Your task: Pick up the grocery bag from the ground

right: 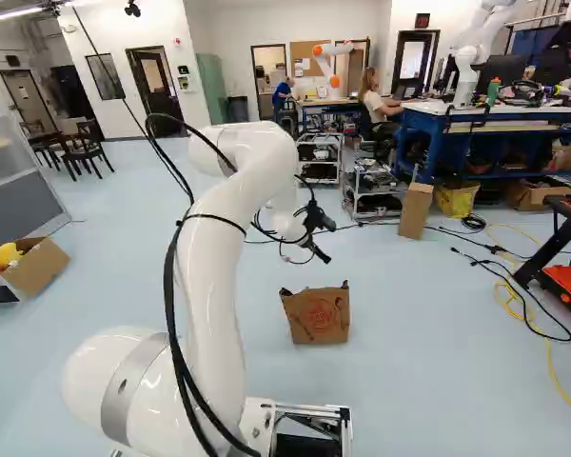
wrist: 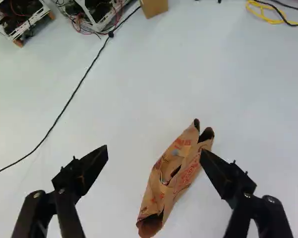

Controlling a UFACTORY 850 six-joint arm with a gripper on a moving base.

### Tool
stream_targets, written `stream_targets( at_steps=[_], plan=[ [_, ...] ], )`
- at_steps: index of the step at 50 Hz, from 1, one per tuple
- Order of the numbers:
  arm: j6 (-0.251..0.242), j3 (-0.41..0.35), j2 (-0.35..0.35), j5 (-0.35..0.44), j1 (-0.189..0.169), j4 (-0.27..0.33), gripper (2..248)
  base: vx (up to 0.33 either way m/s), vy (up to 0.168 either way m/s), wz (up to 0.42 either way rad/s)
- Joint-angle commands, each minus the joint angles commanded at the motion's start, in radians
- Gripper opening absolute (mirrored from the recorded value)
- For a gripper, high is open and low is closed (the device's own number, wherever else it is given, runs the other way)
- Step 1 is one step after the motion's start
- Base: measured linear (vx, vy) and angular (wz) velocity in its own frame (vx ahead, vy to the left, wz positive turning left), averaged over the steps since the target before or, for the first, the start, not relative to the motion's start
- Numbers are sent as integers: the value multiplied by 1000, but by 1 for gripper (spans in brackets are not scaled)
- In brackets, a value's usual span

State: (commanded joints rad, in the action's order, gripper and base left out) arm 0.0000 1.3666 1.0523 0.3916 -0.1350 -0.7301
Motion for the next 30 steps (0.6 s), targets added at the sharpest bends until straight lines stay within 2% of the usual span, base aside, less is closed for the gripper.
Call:
stream_targets(
  at_steps=[30],
  plan=[
    [0,177,156,-147,-40,-130,247,0,0,0]
  ],
)
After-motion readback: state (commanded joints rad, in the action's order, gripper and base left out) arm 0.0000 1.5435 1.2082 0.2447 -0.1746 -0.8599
